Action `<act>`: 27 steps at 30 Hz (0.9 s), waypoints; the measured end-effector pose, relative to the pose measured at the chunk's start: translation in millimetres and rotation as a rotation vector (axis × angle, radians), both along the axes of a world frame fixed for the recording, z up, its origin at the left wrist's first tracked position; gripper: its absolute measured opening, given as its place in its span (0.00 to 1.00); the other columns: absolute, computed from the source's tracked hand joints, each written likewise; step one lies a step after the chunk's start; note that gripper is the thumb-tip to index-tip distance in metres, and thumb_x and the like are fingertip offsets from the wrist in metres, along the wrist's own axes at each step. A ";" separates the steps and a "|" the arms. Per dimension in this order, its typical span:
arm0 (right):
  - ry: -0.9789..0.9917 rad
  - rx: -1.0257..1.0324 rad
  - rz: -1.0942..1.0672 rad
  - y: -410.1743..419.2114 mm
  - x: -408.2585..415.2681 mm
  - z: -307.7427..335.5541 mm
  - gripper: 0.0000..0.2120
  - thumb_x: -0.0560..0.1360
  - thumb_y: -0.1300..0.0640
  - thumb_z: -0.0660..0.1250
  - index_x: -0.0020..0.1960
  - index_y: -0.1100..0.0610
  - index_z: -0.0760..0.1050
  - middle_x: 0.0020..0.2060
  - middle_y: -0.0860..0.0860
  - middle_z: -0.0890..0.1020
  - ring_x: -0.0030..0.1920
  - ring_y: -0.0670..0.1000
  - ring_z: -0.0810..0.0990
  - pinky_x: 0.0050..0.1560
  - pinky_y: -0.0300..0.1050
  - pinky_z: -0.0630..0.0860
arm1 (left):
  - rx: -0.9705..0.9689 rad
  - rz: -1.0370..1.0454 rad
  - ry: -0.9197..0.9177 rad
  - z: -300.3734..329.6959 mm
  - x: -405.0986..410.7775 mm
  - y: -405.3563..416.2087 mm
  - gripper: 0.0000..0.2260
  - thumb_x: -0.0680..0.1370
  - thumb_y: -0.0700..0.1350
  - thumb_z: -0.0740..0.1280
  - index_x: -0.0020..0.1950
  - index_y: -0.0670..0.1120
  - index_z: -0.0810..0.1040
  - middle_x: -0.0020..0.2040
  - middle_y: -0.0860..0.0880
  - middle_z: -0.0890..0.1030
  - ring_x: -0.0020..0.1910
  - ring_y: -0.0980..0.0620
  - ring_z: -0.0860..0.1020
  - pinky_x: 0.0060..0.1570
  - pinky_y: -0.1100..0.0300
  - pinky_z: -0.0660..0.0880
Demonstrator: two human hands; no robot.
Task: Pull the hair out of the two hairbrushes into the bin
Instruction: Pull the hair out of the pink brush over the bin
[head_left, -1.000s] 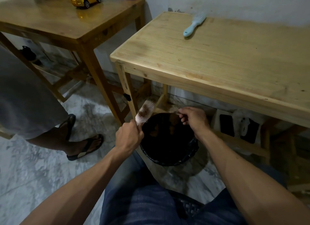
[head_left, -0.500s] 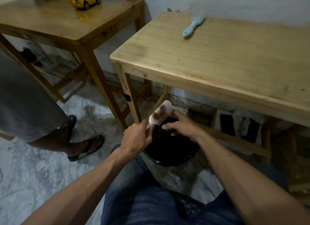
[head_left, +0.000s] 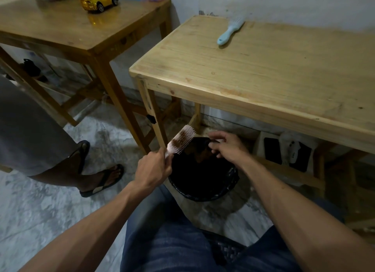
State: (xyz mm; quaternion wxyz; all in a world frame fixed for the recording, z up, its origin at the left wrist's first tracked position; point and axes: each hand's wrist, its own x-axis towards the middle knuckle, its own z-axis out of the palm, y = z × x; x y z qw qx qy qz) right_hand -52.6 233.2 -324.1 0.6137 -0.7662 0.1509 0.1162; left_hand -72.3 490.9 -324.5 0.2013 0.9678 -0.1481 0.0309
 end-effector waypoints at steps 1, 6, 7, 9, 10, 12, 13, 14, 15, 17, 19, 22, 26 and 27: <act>0.014 -0.023 0.062 2.0 -0.1 -2.1 0.27 0.74 0.64 0.73 0.70 0.50 0.73 0.63 0.45 0.77 0.44 0.46 0.82 0.33 0.37 0.77 | 0.003 -0.030 -0.015 0.9 0.3 -1.6 0.14 0.82 0.54 0.60 0.58 0.45 0.77 0.39 0.48 0.81 0.31 0.49 0.78 0.33 0.50 0.78; -0.031 0.156 0.150 25.4 3.9 -6.7 0.31 0.70 0.68 0.75 0.70 0.52 0.72 0.54 0.48 0.85 0.46 0.50 0.84 0.34 0.40 0.79 | 0.042 -0.149 -0.088 9.6 -0.8 -10.7 0.14 0.81 0.56 0.58 0.56 0.48 0.76 0.38 0.50 0.81 0.30 0.49 0.79 0.32 0.50 0.78; -0.027 0.222 0.123 29.0 4.2 -4.4 0.21 0.72 0.68 0.73 0.63 0.57 0.76 0.47 0.51 0.87 0.40 0.50 0.83 0.32 0.39 0.79 | 0.045 -0.147 -0.107 10.4 -0.4 -10.3 0.13 0.81 0.55 0.59 0.55 0.48 0.76 0.37 0.50 0.81 0.30 0.49 0.78 0.31 0.51 0.78; -0.039 0.291 0.050 29.3 3.3 1.0 0.08 0.76 0.67 0.70 0.55 0.62 0.80 0.37 0.53 0.86 0.33 0.49 0.80 0.31 0.36 0.78 | 0.030 -0.126 -0.120 11.7 1.3 -5.7 0.12 0.82 0.54 0.60 0.55 0.48 0.76 0.37 0.50 0.80 0.29 0.50 0.77 0.29 0.54 0.75; -0.049 0.304 0.000 26.6 2.7 3.4 0.06 0.77 0.65 0.69 0.54 0.64 0.81 0.35 0.54 0.85 0.31 0.48 0.79 0.31 0.35 0.78 | 0.024 -0.116 -0.115 11.7 2.6 -1.7 0.11 0.82 0.54 0.60 0.54 0.48 0.76 0.38 0.51 0.79 0.29 0.51 0.76 0.29 0.56 0.73; -0.087 0.311 -0.086 17.9 2.3 7.8 0.06 0.79 0.63 0.69 0.52 0.64 0.82 0.34 0.55 0.83 0.29 0.47 0.78 0.31 0.36 0.77 | 0.046 -0.112 -0.099 8.9 3.7 7.7 0.11 0.82 0.53 0.61 0.54 0.47 0.76 0.39 0.50 0.79 0.29 0.52 0.74 0.30 0.60 0.71; -0.110 0.313 -0.115 13.5 2.7 8.9 0.05 0.79 0.63 0.68 0.50 0.62 0.83 0.34 0.55 0.82 0.29 0.47 0.77 0.32 0.36 0.77 | 0.076 -0.113 -0.094 6.4 2.9 11.5 0.11 0.83 0.53 0.61 0.55 0.46 0.76 0.40 0.49 0.80 0.29 0.52 0.73 0.30 0.60 0.70; -0.130 0.312 -0.138 10.2 3.8 9.4 0.06 0.79 0.62 0.67 0.48 0.60 0.83 0.33 0.54 0.82 0.30 0.47 0.77 0.32 0.36 0.76 | 0.102 -0.107 -0.093 4.0 1.4 13.4 0.11 0.83 0.53 0.61 0.55 0.46 0.76 0.40 0.49 0.80 0.29 0.52 0.72 0.31 0.60 0.70; -0.145 0.310 -0.159 7.8 4.8 9.9 0.07 0.80 0.62 0.67 0.47 0.59 0.84 0.32 0.53 0.82 0.30 0.46 0.77 0.32 0.36 0.76 | 0.118 -0.092 -0.088 1.5 -0.2 14.7 0.12 0.83 0.53 0.61 0.56 0.46 0.76 0.40 0.50 0.79 0.29 0.52 0.71 0.31 0.60 0.69; -0.161 0.318 -0.207 5.4 7.6 9.9 0.08 0.80 0.62 0.68 0.45 0.58 0.84 0.32 0.52 0.83 0.31 0.47 0.77 0.33 0.38 0.75 | 0.121 -0.051 -0.058 -2.1 -2.6 14.1 0.13 0.83 0.53 0.60 0.58 0.45 0.76 0.40 0.51 0.78 0.29 0.51 0.72 0.31 0.60 0.70; -0.176 0.354 -0.261 3.8 10.1 8.7 0.07 0.79 0.62 0.68 0.45 0.58 0.85 0.33 0.52 0.83 0.33 0.48 0.78 0.34 0.39 0.76 | 0.137 0.000 -0.009 -3.1 -2.8 12.3 0.13 0.83 0.53 0.60 0.59 0.45 0.76 0.42 0.49 0.80 0.32 0.48 0.77 0.33 0.55 0.76; -0.185 0.440 -0.312 1.9 11.6 7.7 0.07 0.79 0.62 0.68 0.50 0.62 0.84 0.34 0.53 0.83 0.34 0.47 0.78 0.34 0.38 0.75 | 0.175 0.070 0.029 0.2 -0.1 10.0 0.13 0.83 0.53 0.61 0.59 0.44 0.75 0.42 0.47 0.81 0.35 0.45 0.80 0.38 0.49 0.80; -0.085 0.217 -0.170 3.9 6.3 2.8 0.07 0.81 0.61 0.66 0.54 0.59 0.84 0.40 0.52 0.86 0.35 0.48 0.80 0.37 0.40 0.78 | 0.135 0.065 0.026 4.7 1.6 5.6 0.14 0.83 0.51 0.61 0.62 0.43 0.75 0.41 0.48 0.80 0.34 0.46 0.80 0.37 0.49 0.80; -0.040 0.097 -0.097 5.7 4.5 1.6 0.09 0.81 0.60 0.65 0.59 0.58 0.82 0.43 0.52 0.86 0.35 0.47 0.81 0.36 0.40 0.78 | 0.122 0.060 0.019 5.8 1.4 4.2 0.15 0.83 0.51 0.61 0.63 0.43 0.75 0.40 0.48 0.79 0.34 0.45 0.80 0.37 0.49 0.80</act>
